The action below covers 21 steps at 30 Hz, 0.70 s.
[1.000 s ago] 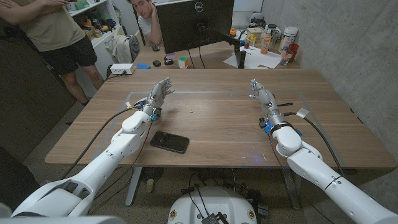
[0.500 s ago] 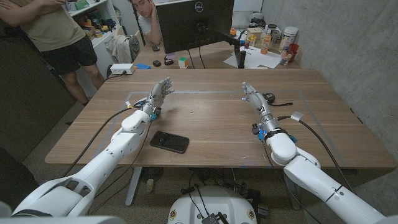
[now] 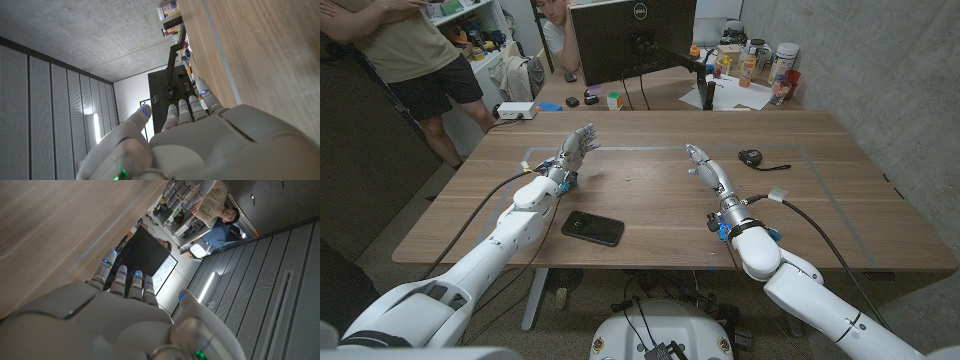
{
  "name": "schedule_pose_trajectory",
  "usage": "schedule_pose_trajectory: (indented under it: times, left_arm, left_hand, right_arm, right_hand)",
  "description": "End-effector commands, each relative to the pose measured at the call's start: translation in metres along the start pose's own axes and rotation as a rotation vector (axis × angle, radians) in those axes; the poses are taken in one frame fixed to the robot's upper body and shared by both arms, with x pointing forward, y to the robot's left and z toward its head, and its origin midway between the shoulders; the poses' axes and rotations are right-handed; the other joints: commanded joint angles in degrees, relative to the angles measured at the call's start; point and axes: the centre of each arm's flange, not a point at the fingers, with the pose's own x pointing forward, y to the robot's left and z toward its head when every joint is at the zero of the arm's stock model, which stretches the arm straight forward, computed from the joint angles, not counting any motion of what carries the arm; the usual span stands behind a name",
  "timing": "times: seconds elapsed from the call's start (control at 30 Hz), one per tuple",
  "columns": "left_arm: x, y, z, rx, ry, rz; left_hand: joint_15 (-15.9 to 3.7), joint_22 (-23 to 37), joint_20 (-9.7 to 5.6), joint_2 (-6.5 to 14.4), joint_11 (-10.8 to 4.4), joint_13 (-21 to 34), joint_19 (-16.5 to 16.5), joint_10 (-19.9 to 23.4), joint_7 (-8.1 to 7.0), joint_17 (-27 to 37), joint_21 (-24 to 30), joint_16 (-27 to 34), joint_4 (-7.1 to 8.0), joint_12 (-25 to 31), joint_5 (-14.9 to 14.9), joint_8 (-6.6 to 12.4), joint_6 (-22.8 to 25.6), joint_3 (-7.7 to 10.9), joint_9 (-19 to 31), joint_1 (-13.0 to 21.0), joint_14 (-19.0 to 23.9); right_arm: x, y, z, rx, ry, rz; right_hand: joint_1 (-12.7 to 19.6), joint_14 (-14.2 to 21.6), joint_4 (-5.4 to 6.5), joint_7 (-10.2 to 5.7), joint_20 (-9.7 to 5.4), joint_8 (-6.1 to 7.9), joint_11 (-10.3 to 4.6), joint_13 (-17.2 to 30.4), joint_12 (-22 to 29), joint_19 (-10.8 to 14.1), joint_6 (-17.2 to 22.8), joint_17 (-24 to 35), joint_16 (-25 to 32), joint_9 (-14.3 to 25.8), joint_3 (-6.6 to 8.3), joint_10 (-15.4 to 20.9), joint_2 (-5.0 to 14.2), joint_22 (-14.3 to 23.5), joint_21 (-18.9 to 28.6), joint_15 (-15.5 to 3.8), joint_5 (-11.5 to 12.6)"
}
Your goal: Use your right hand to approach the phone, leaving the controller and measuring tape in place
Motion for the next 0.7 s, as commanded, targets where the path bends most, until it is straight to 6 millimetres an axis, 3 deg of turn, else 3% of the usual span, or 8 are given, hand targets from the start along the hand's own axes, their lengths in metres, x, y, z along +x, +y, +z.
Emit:
schedule_pose_trajectory:
  times: [0.03, 0.7]
  left_arm:
    - [0.004, 0.002, -0.002, -0.003, 0.003, -0.018]
    - [0.01, -0.002, 0.001, 0.011, 0.007, -0.048]
  left_hand:
    - [0.06, 0.1, 0.27, 3.0, 0.46, 0.1, -2.3, 0.1, 0.49, 0.3, -0.1, 0.3, -0.04, 0.2, 0.3, 0.4, -0.2, 0.41, 0.1, 0.4, -0.5]
    - [0.09, 0.1, 0.41, 3.0, 0.48, 0.1, -2.4, 0.1, 0.44, 0.2, -0.3, 0.3, -0.04, 0.2, 0.3, 0.4, -0.2, 0.45, 0.1, 0.3, -0.5]
  right_arm:
    - [-0.005, 0.039, 0.011, -0.075, -0.017, 0.074]
    - [0.016, 0.092, 0.014, -0.109, 0.005, 0.262]
  right_hand:
    - [0.3, 0.0, -0.26, -0.52, 0.25, -0.18, 0.1, 0.2, -0.4, 0.3, -0.3, 0.1, -0.3, 0.3, -0.14, -0.1, 0.95, 0.1, -0.5, 0.32, -0.1]
    - [1.9, -2.2, -1.98, -0.94, 0.26, -0.75, 0.78, 0.3, -1.8, 0.1, -2.7, 0.1, -2.3, 0.3, 0.38, -3.1, 1.57, -0.1, -2.6, 0.41, -0.2]
